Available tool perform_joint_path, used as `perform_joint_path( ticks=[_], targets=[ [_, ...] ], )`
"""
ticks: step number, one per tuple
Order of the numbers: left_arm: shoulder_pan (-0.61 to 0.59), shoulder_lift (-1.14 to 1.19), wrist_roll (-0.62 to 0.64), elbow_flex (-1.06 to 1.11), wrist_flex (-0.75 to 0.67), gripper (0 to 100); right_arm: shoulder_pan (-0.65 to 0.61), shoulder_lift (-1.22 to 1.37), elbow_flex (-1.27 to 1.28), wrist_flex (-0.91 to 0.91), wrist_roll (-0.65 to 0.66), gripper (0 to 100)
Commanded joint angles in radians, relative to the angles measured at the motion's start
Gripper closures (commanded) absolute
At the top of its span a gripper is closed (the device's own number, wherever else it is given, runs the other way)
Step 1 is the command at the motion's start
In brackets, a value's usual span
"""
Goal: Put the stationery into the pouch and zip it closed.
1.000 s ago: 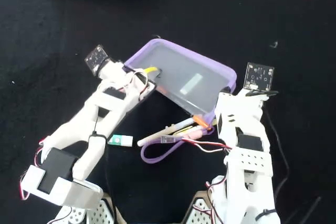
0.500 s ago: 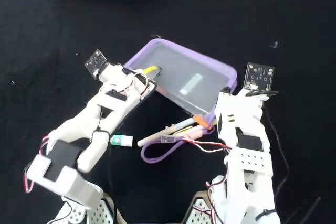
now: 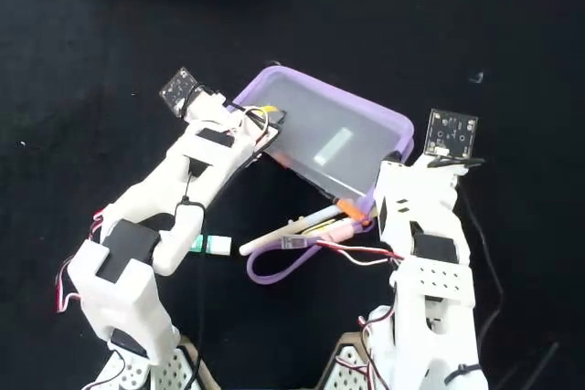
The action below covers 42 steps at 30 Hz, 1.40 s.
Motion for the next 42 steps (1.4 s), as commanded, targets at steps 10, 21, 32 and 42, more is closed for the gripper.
perform_joint_path(
  ticks=[10,21,32,42],
  targets=[
    [-0.059,-0.003,-0.005,-0.058,-0.008,70,0.017,0.004,-0.008,-0.02,0.003,73.0],
    [-0.243,-0.003,-0.014,-0.068,-0.014,89,0.009,0.004,-0.008,-0.015,0.003,73.0],
    [-0.369,0.005,-0.078,-0.068,-0.137,84,-0.137,0.002,-0.22,0.41,0.094,72.7],
    [-0.407,0.005,-0.08,-0.068,-0.173,84,-0.23,0.008,-0.44,0.799,0.371,72.7]
  ],
)
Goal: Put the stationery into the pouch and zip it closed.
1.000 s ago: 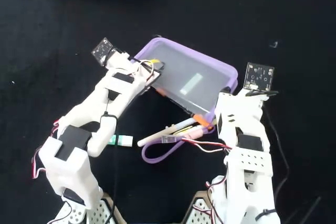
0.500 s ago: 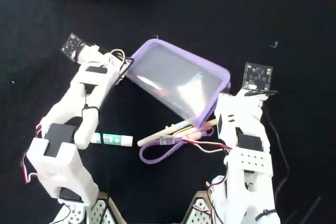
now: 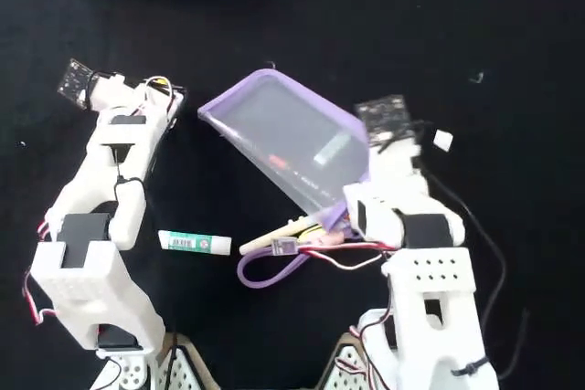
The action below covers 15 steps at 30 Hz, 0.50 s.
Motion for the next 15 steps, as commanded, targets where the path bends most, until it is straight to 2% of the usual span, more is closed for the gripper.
perform_joint_path(
  ticks=[1,5,8,11,15],
  targets=[
    [-0.007,-0.011,-0.011,-0.036,-0.014,84,-0.015,0.012,-0.142,0.158,0.084,72.7],
    [-0.007,-0.011,-0.011,-0.036,-0.017,84,-0.023,0.01,-0.22,0.336,0.163,72.7],
    [-0.007,-0.011,-0.011,-0.036,-0.017,84,-0.075,0.004,-0.188,0.391,0.252,72.9],
    [-0.027,-0.017,-0.011,-0.036,-0.017,84,-0.176,0.001,-0.148,0.404,0.344,73.0],
    [-0.093,-0.017,-0.008,-0.041,-0.017,84,-0.359,0.001,-0.16,0.4,0.353,73.0]
  ],
)
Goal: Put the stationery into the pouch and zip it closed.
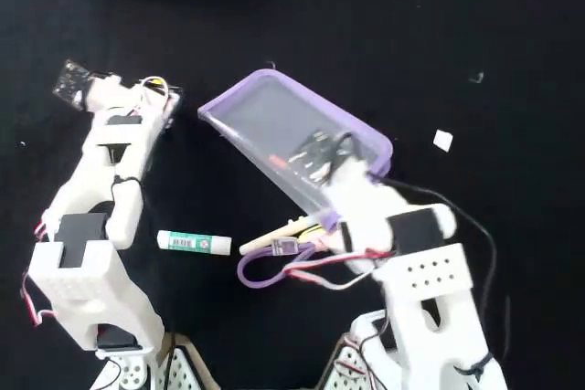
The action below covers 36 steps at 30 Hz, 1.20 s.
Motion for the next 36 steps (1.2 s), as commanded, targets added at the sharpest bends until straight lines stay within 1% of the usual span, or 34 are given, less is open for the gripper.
perform_joint_path(
  ticks=[1,4,9,13,16,19,21,24,27,32,36],
  targets=[
    [-0.065,-0.012,-0.006,-0.05,-0.015,84,-0.17,0.001,-0.031,0.005,0.015,73.0],
    [-0.14,-0.009,-0.005,-0.07,-0.015,84,-0.305,0.01,-0.03,-0.031,0.012,73.0],
    [-0.254,-0.009,-0.005,-0.093,-0.017,84,-0.479,0.012,0.004,-0.058,0.012,73.0],
    [-0.302,-0.009,-0.003,-0.101,-0.017,84,-0.595,0.012,0.056,-0.086,0.012,73.0],
    [-0.323,-0.003,0.02,-0.096,-0.017,84,-0.617,0.036,0.104,-0.158,-0.021,73.0],
    [-0.346,0.043,0.115,-0.111,-0.017,84,-0.618,0.124,0.124,-0.227,-0.044,73.0],
    [-0.358,0.087,0.155,-0.15,-0.011,84,-0.621,0.188,0.122,-0.25,-0.044,73.0],
    [-0.364,0.15,0.153,-0.205,-0.005,84,-0.7,0.262,0.099,-0.249,-0.044,73.0],
    [-0.364,0.198,0.153,-0.283,0.075,84,-0.796,0.288,0.096,-0.261,-0.08,73.0],
    [-0.367,0.267,0.155,-0.401,0.198,84,-0.804,0.32,0.107,-0.281,-0.092,73.0],
    [-0.369,0.311,0.157,-0.443,0.21,84,-0.801,0.39,0.107,-0.325,-0.086,73.0]
  ],
)
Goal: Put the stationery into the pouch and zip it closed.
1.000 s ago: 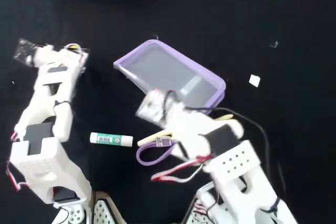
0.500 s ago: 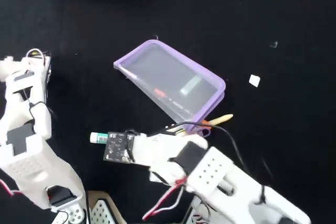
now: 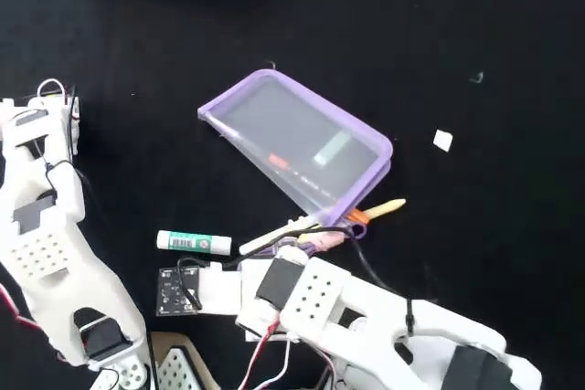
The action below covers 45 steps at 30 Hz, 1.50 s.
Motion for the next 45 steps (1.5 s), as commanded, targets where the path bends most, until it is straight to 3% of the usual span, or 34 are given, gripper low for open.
perform_joint_path(
  ticks=[1,8,15,26,32,39,45],
  targets=[
    [-0.012,0.009,0.003,-0.068,0.009,84,0.0,0.071,-0.022,-0.058,-0.003,73.0],
    [-0.013,0.014,0.003,-0.07,0.009,84,0.058,0.323,-0.165,-0.061,-0.011,73.7],
    [-0.013,0.014,0.003,-0.07,0.009,84,0.071,0.513,-0.297,-0.014,-0.012,83.5],
    [-0.012,0.014,0.003,-0.073,0.009,84,0.071,0.714,-0.461,0.083,-0.068,84.1],
    [-0.01,0.014,0.003,-0.073,0.009,84,0.071,0.74,-0.49,0.101,-0.081,99.0],
    [-0.007,0.014,0.003,-0.073,0.009,84,0.068,0.702,-0.49,0.109,-0.103,98.7],
    [-0.005,0.014,0.003,-0.073,0.009,84,0.086,0.565,-0.536,0.232,-0.103,98.7]
  ],
)
